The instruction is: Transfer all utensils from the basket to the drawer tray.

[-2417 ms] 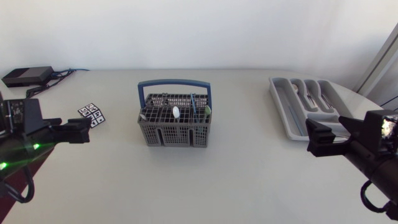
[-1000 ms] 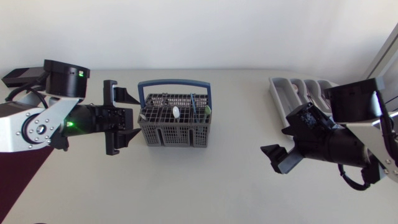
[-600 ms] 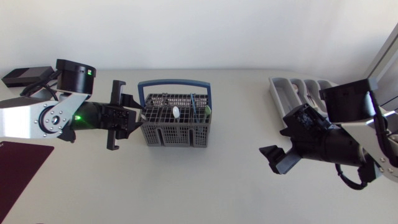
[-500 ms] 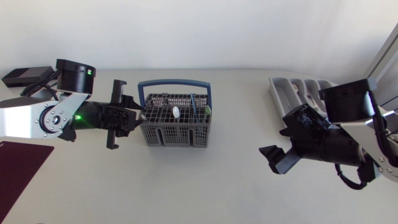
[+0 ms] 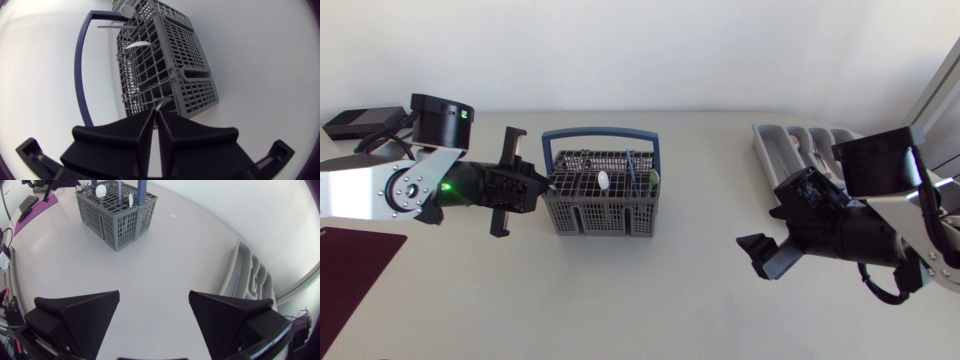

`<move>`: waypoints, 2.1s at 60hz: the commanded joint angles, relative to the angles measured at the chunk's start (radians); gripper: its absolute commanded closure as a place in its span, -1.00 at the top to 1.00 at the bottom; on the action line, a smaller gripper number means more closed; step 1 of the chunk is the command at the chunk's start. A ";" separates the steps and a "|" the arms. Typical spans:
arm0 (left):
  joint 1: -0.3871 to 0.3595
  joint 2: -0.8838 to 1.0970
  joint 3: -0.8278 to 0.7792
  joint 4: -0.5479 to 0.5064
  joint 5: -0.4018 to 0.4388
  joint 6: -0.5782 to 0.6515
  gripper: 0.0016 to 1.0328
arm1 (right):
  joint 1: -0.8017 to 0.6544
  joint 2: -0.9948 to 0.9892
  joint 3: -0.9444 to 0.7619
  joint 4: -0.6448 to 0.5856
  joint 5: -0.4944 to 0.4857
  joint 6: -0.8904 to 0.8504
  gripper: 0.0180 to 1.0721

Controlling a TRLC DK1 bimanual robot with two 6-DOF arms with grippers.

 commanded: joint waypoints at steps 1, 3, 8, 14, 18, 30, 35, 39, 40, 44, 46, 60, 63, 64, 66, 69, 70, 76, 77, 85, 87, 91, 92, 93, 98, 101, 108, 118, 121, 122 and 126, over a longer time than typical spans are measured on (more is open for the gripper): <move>0.009 -0.007 0.043 0.000 0.013 0.038 -0.93 | 0.004 -0.012 -0.003 0.003 0.000 -0.016 0.90; 0.010 -0.014 0.051 -0.008 0.015 0.037 -0.93 | 0.004 -0.013 -0.005 0.002 0.000 -0.016 0.90; 0.012 -0.034 0.068 -0.029 0.016 0.037 -0.93 | 0.006 -0.018 -0.008 0.002 0.000 -0.016 0.90; 0.016 -0.069 0.097 -0.075 0.020 0.040 -0.93 | 0.006 -0.024 -0.011 0.003 0.000 -0.017 0.90; 0.018 -0.094 0.117 -0.112 0.020 0.041 -0.93 | 0.006 -0.030 -0.014 0.002 0.000 -0.019 0.90; 0.016 -0.160 0.181 -0.227 0.020 0.047 -0.93 | 0.006 -0.056 -0.025 -0.007 -0.001 -0.028 0.90; 0.012 -0.181 0.210 -0.267 0.020 0.047 -0.93 | 0.006 -0.068 -0.029 -0.014 -0.003 -0.033 0.90; 0.009 -0.198 0.232 -0.304 0.020 0.041 -0.93 | 0.006 -0.078 -0.031 -0.017 -0.003 -0.033 0.90; 0.009 -0.201 0.235 -0.310 0.021 0.040 -0.93 | 0.006 -0.079 -0.031 -0.017 -0.003 -0.033 0.90; -0.001 -0.223 0.263 -0.360 0.023 0.023 -0.93 | 0.007 -0.090 -0.031 -0.024 -0.003 -0.034 0.90; -0.001 -0.230 0.278 -0.388 0.029 0.009 -0.93 | 0.007 -0.095 -0.031 -0.027 -0.003 -0.034 0.90; -0.059 -0.261 0.364 -0.515 0.043 -0.292 -0.93 | 0.010 -0.136 -0.034 -0.040 -0.003 -0.037 0.90; -0.082 -0.264 0.375 -0.518 0.041 -0.407 -0.93 | 0.010 -0.150 -0.034 -0.041 -0.003 -0.042 0.90; -0.086 -0.263 0.381 -0.518 0.041 -0.453 -0.93 | 0.012 -0.156 -0.034 -0.041 -0.003 -0.043 0.90; -0.106 -0.258 0.388 -0.520 0.041 -0.542 -0.93 | 0.013 -0.165 -0.031 -0.041 -0.003 -0.046 0.90; -0.145 -0.254 0.384 -0.520 0.033 -0.634 -0.93 | 0.020 -0.177 -0.023 -0.043 -0.003 -0.053 0.90; -0.166 -0.244 0.382 -0.520 0.015 -0.697 -0.93 | 0.023 -0.180 -0.022 -0.043 -0.003 -0.053 0.90; -0.249 -0.201 0.375 -0.521 -0.020 -0.924 -0.93 | 0.067 -0.200 -0.002 -0.047 0.006 -0.053 0.90; -0.258 -0.197 0.375 -0.521 -0.022 -0.951 -0.93 | 0.075 -0.202 0.003 -0.047 0.011 -0.053 0.90; -0.318 -0.129 0.405 -0.525 -0.043 -1.194 -0.93 | 0.148 -0.203 0.032 -0.044 0.049 -0.045 0.89; -0.332 -0.115 0.413 -0.525 -0.060 -1.230 -0.93 | 0.175 -0.203 0.037 -0.041 0.063 -0.045 0.87; -0.363 -0.083 0.442 -0.549 -0.071 -1.310 -0.93 | 0.231 -0.202 0.040 -0.034 0.091 -0.042 0.83; -0.364 -0.080 0.445 -0.552 -0.071 -1.318 -0.93 | 0.248 -0.200 0.041 -0.030 0.102 -0.042 0.83; -0.379 -0.068 0.454 -0.558 -0.071 -1.353 -0.93 | 0.265 -0.199 0.041 -0.027 0.109 -0.040 0.83; -0.412 -0.020 0.494 -0.587 -0.071 -1.447 -0.93 | 0.345 -0.191 0.043 -0.011 0.141 -0.039 0.77; -0.422 0.004 0.517 -0.604 -0.062 -1.488 -0.94 | 0.385 -0.185 0.044 0.008 0.168 -0.039 0.75; -0.452 0.064 0.566 -0.641 -0.025 -1.563 -0.94 | 0.428 -0.157 0.060 0.043 0.191 -0.039 0.72; -0.496 0.176 0.666 -0.713 0.007 -1.618 -0.94 | 0.480 -0.105 0.074 0.117 0.214 -0.059 0.45; -0.501 0.191 0.684 -0.719 0.012 -1.628 -0.94 | 0.487 -0.082 0.070 0.135 0.229 -0.066 0.42; -0.502 0.196 0.689 -0.721 0.015 -1.629 -0.94 | 0.491 -0.078 0.070 0.140 0.232 -0.068 0.42; -0.504 0.216 0.714 -0.729 0.023 -1.643 -0.94 | 0.495 -0.052 0.058 0.170 0.244 -0.083 0.30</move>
